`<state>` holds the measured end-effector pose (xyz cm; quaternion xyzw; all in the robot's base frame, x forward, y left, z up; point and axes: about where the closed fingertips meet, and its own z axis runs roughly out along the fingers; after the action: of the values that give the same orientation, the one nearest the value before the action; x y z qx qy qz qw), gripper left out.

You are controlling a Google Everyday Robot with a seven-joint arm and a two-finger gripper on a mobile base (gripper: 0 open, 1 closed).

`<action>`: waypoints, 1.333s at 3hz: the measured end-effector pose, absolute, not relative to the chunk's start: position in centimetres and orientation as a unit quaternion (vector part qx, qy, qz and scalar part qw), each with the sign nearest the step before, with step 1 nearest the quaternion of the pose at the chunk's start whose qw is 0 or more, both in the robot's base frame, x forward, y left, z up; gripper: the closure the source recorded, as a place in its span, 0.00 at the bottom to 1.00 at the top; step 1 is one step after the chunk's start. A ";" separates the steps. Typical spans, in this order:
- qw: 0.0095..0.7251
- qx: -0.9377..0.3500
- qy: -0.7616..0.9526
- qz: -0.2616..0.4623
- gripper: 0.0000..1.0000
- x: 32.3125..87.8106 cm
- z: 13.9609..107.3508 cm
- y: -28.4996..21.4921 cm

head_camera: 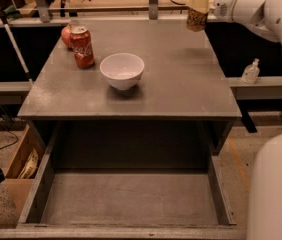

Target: Place orange can into top drawer

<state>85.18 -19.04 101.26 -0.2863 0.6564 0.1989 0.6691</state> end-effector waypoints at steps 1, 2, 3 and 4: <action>0.676 -0.285 0.654 0.184 1.00 81.4 104.0 -20.6; 0.702 -0.271 0.639 0.160 1.00 75.5 108.5 -22.7; 0.725 -0.260 0.622 0.140 1.00 68.4 112.2 -22.9; 0.721 -0.248 0.631 0.143 1.00 63.4 110.6 -22.3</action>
Offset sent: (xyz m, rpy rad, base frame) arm -0.2031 -0.0354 0.0359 -0.0160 -0.0180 -0.1049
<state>63.39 -22.30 110.59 -0.2482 0.6313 0.1434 0.7206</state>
